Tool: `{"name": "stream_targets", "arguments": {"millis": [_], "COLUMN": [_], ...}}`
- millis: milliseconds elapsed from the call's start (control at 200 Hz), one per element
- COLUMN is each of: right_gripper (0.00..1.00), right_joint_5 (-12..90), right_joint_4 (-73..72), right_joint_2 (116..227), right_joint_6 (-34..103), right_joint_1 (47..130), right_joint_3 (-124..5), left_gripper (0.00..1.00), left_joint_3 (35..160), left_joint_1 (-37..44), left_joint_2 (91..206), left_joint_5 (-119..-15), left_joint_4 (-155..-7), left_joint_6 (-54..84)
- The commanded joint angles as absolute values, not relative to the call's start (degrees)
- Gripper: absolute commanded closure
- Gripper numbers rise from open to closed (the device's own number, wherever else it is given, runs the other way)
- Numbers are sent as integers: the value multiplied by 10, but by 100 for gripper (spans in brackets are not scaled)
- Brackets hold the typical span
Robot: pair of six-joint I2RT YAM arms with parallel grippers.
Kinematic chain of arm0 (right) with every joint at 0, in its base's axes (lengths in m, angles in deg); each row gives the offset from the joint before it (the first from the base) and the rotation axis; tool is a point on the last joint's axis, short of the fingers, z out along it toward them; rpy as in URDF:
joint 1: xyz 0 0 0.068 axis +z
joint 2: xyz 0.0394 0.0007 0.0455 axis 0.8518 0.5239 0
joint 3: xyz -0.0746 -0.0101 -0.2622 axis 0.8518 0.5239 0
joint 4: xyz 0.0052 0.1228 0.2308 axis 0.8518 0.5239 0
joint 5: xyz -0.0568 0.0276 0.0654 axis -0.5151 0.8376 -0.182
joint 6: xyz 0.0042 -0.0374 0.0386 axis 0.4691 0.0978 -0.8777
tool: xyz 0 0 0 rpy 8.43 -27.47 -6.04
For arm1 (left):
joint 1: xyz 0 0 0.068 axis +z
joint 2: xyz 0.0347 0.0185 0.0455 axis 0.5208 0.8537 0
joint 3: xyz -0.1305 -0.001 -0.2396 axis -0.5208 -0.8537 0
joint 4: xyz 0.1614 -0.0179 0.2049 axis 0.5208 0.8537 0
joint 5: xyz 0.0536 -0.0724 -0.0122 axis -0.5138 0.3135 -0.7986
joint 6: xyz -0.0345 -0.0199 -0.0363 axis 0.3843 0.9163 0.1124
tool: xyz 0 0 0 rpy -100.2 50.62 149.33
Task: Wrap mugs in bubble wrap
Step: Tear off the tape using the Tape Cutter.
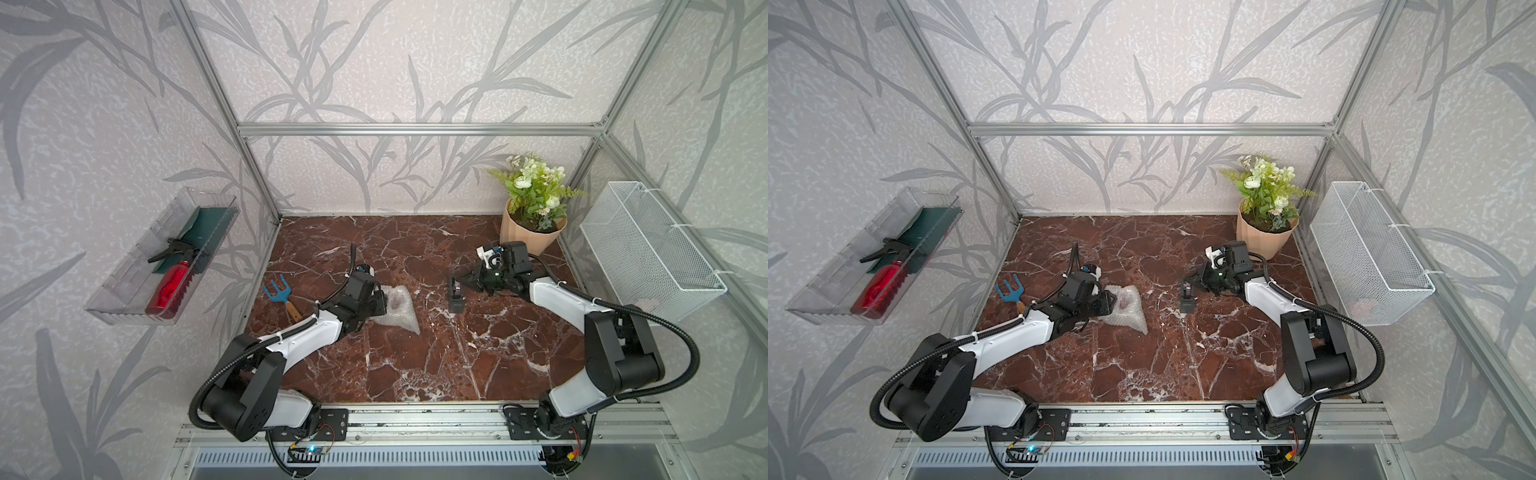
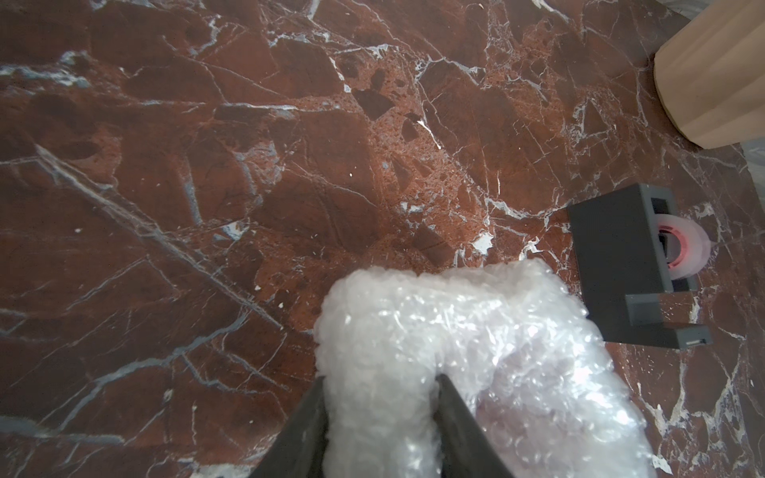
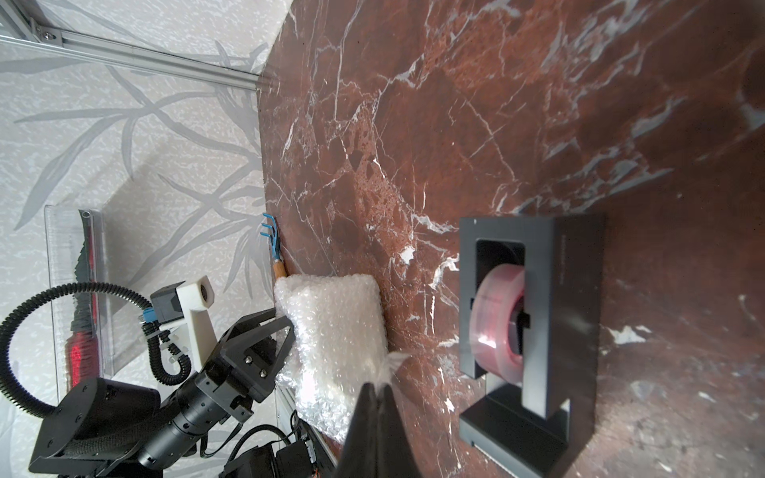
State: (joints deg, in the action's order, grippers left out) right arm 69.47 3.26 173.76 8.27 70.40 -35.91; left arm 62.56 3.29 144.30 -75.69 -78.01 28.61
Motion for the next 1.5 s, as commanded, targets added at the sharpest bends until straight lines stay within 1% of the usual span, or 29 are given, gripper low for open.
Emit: {"name": "stream_targets", "arguments": {"millis": [0, 355, 765, 1015, 1125, 1350, 1495], "right_gripper": [100, 100, 100, 100, 100, 100, 100], "right_joint_5": [713, 728, 746, 753, 757, 760, 765], "right_joint_4": [23, 22, 1, 6, 23, 42, 64], "right_joint_2": [1707, 1697, 1727, 1714, 1690, 1627, 1607], "right_joint_6": [83, 70, 47, 42, 45, 40, 56], "right_joint_1": [703, 703, 702, 700, 700, 700, 700], "right_joint_3": [-348, -363, -411, -419, -397, -290, -249], "left_gripper": [61, 61, 61, 61, 61, 61, 61], "left_joint_3": [610, 609, 607, 608, 609, 607, 607], "left_joint_1": [26, 23, 21, 21, 21, 21, 20], "left_joint_2": [1437, 1437, 1433, 1432, 1429, 1429, 1429], "left_joint_5": [-762, -765, -769, -770, -771, -770, -769], "left_joint_4": [-735, -735, -731, -730, -728, -729, -730], "left_joint_6": [278, 279, 279, 279, 277, 279, 279]}}
